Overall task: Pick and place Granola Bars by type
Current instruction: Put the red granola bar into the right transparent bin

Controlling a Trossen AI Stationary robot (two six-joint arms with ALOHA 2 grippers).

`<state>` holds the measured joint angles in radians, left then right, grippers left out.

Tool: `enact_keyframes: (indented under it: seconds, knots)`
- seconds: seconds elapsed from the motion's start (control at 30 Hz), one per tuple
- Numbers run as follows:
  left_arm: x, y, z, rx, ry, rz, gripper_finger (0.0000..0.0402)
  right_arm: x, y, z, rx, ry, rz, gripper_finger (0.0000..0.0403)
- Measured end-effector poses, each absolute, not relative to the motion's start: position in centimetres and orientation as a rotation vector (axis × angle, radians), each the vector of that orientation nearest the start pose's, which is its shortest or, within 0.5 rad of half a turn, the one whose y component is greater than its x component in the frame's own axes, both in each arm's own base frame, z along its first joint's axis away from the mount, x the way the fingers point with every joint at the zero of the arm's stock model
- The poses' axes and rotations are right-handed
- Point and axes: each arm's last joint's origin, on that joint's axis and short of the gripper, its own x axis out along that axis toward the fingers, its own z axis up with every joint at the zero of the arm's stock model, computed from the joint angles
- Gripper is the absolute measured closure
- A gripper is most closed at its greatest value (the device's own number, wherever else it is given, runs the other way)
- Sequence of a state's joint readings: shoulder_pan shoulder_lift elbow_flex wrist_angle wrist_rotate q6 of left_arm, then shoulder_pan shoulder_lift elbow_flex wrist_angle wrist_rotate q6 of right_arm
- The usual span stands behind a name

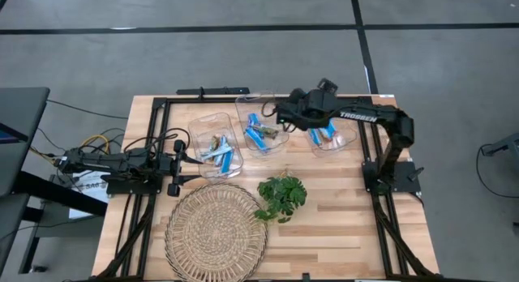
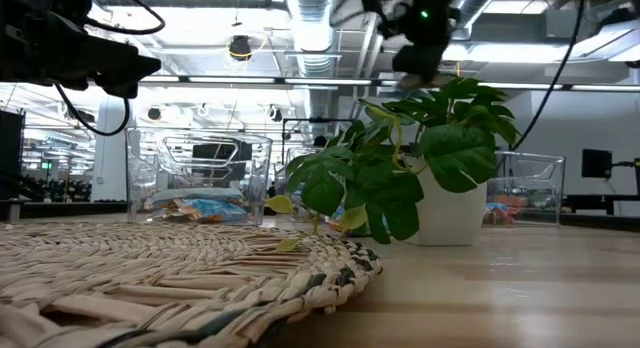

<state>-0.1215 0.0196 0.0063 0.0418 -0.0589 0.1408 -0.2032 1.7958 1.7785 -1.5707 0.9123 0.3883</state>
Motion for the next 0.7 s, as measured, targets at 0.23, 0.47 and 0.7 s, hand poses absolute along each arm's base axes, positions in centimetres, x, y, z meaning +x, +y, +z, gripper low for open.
enact_keyframes:
  seconds: [0.23, 0.47, 0.7]
  knots:
    - [9.8, -1.0, 16.8, 0.13, -0.032, -0.061, 0.0206, 28.5, -10.1, 30.7, -0.166, 1.327, -1.182, 0.0377]
    - [9.8, -1.0, 16.8, 0.129, -0.033, -0.061, 0.0206, 26.6, -10.4, 27.4, -0.038, 1.324, -1.145, 0.0376]
    - [9.8, -1.0, 16.8, 0.133, -0.033, -0.061, 0.0206, 25.5, -10.5, 24.7, 0.103, 1.332, -1.04, 0.0364]
